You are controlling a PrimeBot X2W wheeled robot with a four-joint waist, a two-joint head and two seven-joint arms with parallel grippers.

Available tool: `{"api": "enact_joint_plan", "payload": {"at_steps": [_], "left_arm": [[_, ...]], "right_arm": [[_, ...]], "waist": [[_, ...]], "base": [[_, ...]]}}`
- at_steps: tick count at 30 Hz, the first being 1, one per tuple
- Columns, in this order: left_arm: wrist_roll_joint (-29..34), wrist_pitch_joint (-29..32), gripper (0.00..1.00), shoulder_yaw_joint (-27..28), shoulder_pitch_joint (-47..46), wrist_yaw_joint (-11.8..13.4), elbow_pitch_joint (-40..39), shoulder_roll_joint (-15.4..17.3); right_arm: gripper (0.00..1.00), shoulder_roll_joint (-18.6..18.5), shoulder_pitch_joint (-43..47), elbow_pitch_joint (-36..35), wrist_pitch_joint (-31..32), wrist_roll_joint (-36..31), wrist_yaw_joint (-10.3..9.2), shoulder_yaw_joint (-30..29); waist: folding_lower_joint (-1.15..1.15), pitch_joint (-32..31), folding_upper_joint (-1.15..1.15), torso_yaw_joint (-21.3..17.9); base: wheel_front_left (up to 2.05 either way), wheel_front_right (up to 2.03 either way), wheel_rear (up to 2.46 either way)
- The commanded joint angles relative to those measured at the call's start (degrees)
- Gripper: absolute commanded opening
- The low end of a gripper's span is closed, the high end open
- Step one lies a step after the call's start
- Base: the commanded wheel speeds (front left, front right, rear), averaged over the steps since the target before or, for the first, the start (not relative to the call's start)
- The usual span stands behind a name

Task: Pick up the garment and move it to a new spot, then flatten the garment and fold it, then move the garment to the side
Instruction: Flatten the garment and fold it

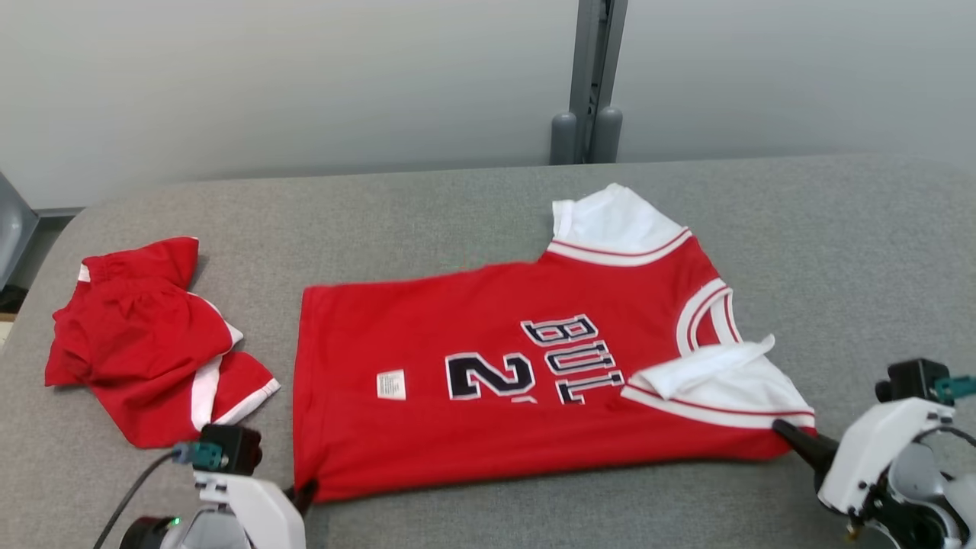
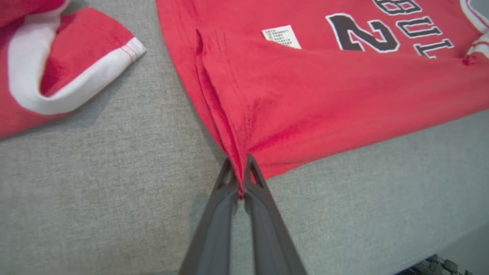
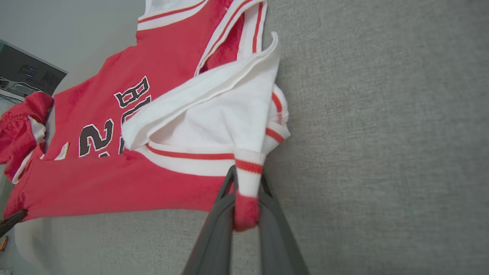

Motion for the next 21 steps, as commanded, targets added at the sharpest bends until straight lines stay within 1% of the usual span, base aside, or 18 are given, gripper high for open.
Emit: {"api": "enact_joint_plan", "payload": {"at_steps": [1, 6, 10, 14, 15, 16, 17, 18, 19, 20, 21], "left_arm": [[-0.1, 0.5, 0.00, 0.1, 1.5, 0.9, -1.3, 1.1], [-1.1, 4.2, 0.00, -0.3, 6.9, 4.4, -10.3, 4.6], [-1.7, 6.9, 0.00, -0.7, 9.6, 6.7, -16.2, 6.6], [-1.9, 8.3, 0.00, -0.5, 10.9, 8.3, -19.1, 7.7], [-2.0, 8.4, 0.00, -0.5, 11.0, 8.6, -19.6, 7.8], [-2.1, 8.6, 0.14, -0.5, 11.0, 8.7, -19.9, 7.8], [-2.1, 8.8, 0.51, -0.5, 11.1, 8.9, -20.2, 7.8], [-2.3, 8.9, 1.00, -0.6, 11.3, 9.0, -20.3, 7.9], [-2.2, 9.2, 1.00, -0.6, 11.4, 9.2, -20.4, 8.0], [-2.2, 9.2, 1.00, -0.6, 11.4, 9.2, -20.4, 8.0], [-2.2, 9.4, 1.00, -0.7, 11.5, 9.4, -20.6, 8.1]], "right_arm": [[0.00, -1.3, 1.7, -0.9, 0.3, 0.4, -0.01, -0.7], [0.00, -3.9, 8.7, -6.7, 2.9, 0.1, -0.01, -3.1], [0.00, -5.2, 14.1, -11.2, 6.5, -1.5, -0.01, -6.1], [0.00, -4.5, 17.7, -15.6, 10.4, -4.3, -0.01, -10.3], [0.13, -4.0, 18.5, -16.5, 11.4, -5.2, -0.01, -11.4], [0.28, -3.4, 19.2, -17.4, 12.4, -6.0, -0.01, -12.6], [0.41, -2.7, 19.8, -18.3, 13.5, -6.9, -0.01, -13.7], [0.58, -2.0, 20.3, -19.3, 14.6, -7.9, 0.00, -14.9], [1.00, -1.2, 20.8, -20.3, 15.7, -8.7, 0.01, -16.1], [1.00, -1.2, 20.8, -20.3, 15.7, -8.7, 0.01, -16.1], [1.00, -0.3, 21.2, -21.4, 16.5, -9.6, 0.01, -17.4]], "waist": [[0.00, -0.6, 0.00, 0.0], [0.00, -1.5, 0.00, -0.1], [0.00, -1.3, 0.00, -0.1], [0.00, -0.8, 0.00, -0.3], [0.00, -0.7, 0.00, -0.4], [0.00, -0.6, 0.00, -0.5], [0.00, -0.5, 0.00, -0.6], [0.00, -0.5, 0.00, -0.7], [0.00, -0.5, 0.00, -0.8], [0.00, -0.5, 0.00, -0.8], [0.00, -0.5, 0.00, -0.9]], "base": [[0.00, 0.00, 0.00], [0.00, 0.00, 0.00], [0.00, 0.00, 0.00], [0.00, 0.00, 0.00], [0.00, 0.00, 0.00], [0.00, 0.00, 0.00], [0.00, 0.00, 0.00], [0.00, 0.00, 0.00], [0.00, 0.00, 0.00], [0.00, 0.00, 0.00], [0.00, 0.00, 0.00]]}}
